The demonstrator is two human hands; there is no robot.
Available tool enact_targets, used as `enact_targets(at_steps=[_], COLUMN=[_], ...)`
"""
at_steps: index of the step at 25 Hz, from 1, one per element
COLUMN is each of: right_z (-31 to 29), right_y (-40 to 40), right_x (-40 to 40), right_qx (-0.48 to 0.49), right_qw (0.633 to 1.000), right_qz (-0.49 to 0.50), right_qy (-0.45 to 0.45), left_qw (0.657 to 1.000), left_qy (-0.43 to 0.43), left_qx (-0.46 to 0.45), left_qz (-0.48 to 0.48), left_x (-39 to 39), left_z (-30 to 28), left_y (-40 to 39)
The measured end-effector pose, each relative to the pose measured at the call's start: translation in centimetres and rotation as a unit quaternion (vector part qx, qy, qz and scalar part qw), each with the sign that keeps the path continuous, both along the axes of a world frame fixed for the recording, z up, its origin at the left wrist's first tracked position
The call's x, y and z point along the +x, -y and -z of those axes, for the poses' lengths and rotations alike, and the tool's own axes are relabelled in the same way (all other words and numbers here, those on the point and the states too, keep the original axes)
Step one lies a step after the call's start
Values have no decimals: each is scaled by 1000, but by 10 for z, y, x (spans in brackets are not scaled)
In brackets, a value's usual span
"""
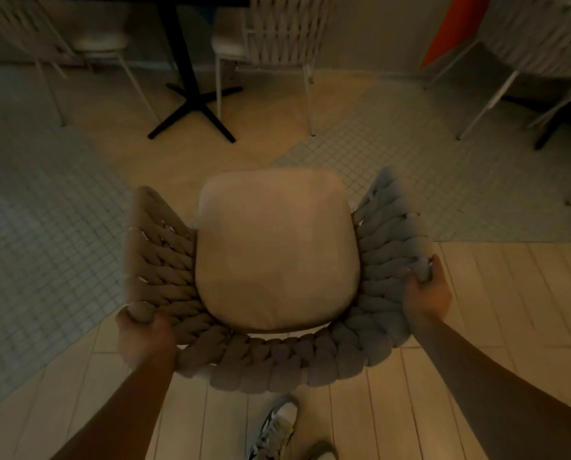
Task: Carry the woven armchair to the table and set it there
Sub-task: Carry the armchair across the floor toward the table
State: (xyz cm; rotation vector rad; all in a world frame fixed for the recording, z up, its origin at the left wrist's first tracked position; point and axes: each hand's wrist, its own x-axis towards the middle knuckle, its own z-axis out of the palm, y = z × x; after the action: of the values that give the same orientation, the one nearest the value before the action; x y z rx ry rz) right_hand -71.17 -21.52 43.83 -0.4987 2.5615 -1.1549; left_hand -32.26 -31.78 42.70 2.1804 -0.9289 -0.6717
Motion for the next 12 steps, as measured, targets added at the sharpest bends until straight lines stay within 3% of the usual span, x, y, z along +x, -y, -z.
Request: enact_targets(at_steps=[12], right_z=[1], right_y=[71], right_x=[84], right_qx=[27], right_qw=[994], right_qz=[-107], right_qy=[8], left_qw=[994], left_qy=[11], left_qx=[3], left_qz=[-108], left_x=[98], left_z=[-2], left_y=[-28])
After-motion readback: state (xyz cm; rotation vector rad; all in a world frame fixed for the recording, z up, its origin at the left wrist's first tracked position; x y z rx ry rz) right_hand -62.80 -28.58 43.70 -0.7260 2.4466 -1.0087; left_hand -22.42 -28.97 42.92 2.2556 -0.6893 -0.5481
